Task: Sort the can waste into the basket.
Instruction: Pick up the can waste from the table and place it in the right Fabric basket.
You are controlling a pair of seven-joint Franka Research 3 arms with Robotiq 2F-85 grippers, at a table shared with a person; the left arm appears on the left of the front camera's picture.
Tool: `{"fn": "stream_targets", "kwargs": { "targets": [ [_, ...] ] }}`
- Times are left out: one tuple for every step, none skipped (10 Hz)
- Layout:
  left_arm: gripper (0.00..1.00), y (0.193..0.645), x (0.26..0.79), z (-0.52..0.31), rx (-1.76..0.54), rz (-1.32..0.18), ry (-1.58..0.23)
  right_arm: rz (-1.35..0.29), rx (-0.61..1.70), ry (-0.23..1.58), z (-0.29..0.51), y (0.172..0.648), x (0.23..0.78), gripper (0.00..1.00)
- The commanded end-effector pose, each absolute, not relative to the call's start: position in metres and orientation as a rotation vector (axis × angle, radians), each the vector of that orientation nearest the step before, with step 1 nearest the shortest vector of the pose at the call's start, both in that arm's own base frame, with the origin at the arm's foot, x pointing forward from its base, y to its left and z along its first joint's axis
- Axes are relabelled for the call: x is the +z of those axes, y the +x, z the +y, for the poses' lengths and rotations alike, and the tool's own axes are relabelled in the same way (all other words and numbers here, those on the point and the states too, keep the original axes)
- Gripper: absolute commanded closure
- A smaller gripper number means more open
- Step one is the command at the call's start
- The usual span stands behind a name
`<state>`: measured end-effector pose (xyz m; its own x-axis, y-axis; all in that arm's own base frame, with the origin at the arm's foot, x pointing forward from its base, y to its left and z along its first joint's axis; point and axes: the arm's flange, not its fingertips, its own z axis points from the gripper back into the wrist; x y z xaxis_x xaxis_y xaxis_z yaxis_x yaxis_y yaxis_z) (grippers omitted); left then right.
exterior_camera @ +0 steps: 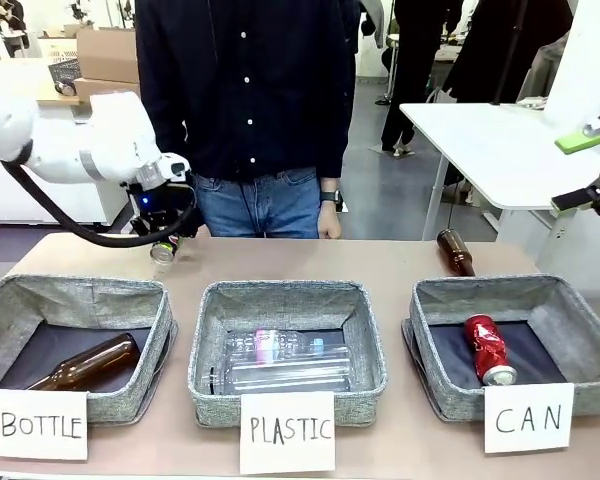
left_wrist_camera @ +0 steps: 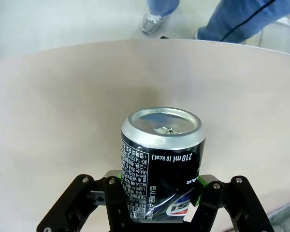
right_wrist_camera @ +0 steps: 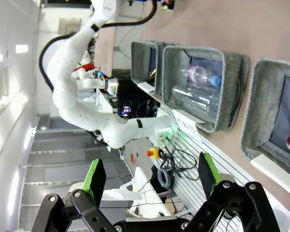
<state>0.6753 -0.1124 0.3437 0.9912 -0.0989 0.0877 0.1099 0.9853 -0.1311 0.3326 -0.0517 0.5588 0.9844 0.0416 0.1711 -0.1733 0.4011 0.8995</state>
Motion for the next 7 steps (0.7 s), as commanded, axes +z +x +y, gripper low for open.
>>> {"fn": "stream_targets", "kwargs": {
  "targets": [
    [0.77, 0.604, 0.411, -0.067, -0.219, -0.06, -0.206, -0.146, 0.159, 1.136, -0.053, 0.333, 0.558, 0.0],
    [0.77, 0.566, 0.442, -0.046, -0.307, -0.055, -0.253, -0.146, 0.159, 1.136, -0.053, 0.333, 0.558, 0.0],
    [0.77, 0.521, 0.472, -0.023, -0.35, -0.116, -0.274, -0.146, 0.159, 1.136, -0.053, 0.333, 0.558, 0.0],
    [0.77, 0.48, 0.493, -0.005, -0.435, -0.159, -0.34, -0.146, 0.159, 1.136, -0.053, 0.333, 0.558, 0.0],
    [0.77, 0.448, 0.506, 0.012, -0.555, -0.175, -0.456, -0.146, 0.159, 1.136, -0.053, 0.333, 0.558, 0.0],
    [0.77, 0.427, 0.507, 0.025, -0.615, -0.17, -0.54, -0.146, 0.159, 1.136, -0.053, 0.333, 0.558, 0.0],
    [0.77, 0.424, 0.498, 0.032, -0.62, -0.156, -0.562, -0.146, 0.159, 1.136, -0.053, 0.333, 0.558, 0.0]
  ]
}}
